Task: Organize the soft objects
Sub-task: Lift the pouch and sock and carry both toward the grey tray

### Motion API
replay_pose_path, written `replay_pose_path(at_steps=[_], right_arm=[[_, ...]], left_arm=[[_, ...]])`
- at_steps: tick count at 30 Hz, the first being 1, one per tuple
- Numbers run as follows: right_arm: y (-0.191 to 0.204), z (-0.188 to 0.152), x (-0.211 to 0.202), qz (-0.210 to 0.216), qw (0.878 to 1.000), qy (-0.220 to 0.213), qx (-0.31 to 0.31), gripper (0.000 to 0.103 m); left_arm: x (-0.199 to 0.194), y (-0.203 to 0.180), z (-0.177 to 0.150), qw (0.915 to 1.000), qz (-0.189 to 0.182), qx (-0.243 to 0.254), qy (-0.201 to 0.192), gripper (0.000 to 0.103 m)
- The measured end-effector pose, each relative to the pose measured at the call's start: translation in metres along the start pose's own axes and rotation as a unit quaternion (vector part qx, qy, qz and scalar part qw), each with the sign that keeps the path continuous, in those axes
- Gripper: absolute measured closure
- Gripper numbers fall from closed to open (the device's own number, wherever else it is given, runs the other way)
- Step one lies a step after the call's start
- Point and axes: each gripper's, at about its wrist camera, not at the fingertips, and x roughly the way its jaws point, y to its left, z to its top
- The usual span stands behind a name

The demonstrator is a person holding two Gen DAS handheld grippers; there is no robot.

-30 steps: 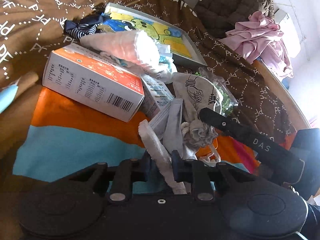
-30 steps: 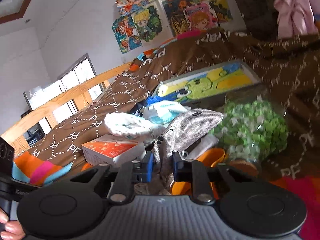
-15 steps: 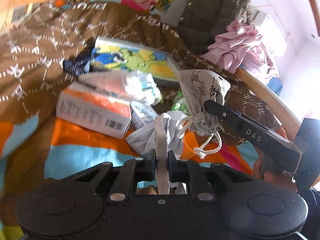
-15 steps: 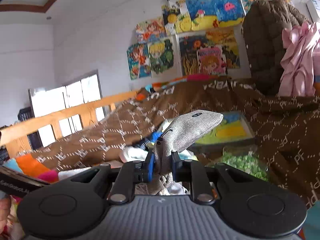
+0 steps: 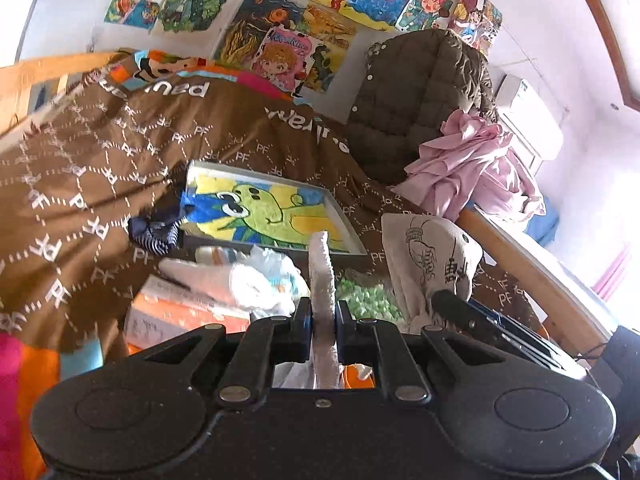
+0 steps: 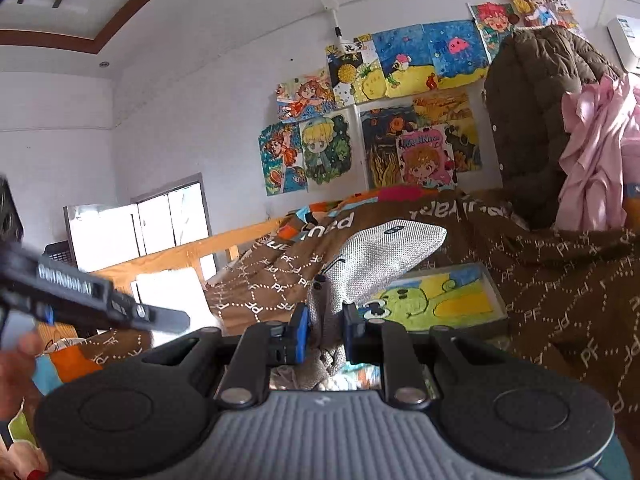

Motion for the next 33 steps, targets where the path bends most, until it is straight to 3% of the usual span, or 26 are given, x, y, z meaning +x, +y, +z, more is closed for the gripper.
replay_pose_path(at_steps=[5,10,14,19,22,28,33], right_arm=[[-0.007,0.028,0.005,0.007,1.0,-0.013,0.012,0.084],[-0.022,0.067,0.036,0.02,0.999,-0.004,0.025,0.084],[-0.039,0.092,0.075,0.023,0.999,-0.002,0.034,0.084],[-0.059,0.11,0.15,0.027,1.0,0.011,0.011,0.084],[-0.066,0.103,0.202,0.043,0.999,0.013,-0.004,0.084],[-0.09,0.063,0.294,0.048,0.997,0.049,0.023,0.084],[-0.116,0.036,0.326,0.024,0.995,0.081,0.044,0.084]], left_arm=[[-0.015,-0.025,0.044,0.9997,0.022,-0.01,-0.004,0.091],[-0.013,-0.047,0.097,0.9993,0.028,-0.025,-0.009,0.091],[0.019,-0.05,0.13,0.9993,0.018,-0.033,0.001,0.091],[0.089,-0.021,0.16,0.9993,0.007,-0.031,0.022,0.091],[0.126,0.011,0.168,0.9995,0.015,0.003,0.028,0.091],[0.195,0.072,0.177,0.9973,0.06,-0.01,0.04,0.091],[0.258,0.097,0.178,0.9975,0.05,-0.02,0.046,0.091]])
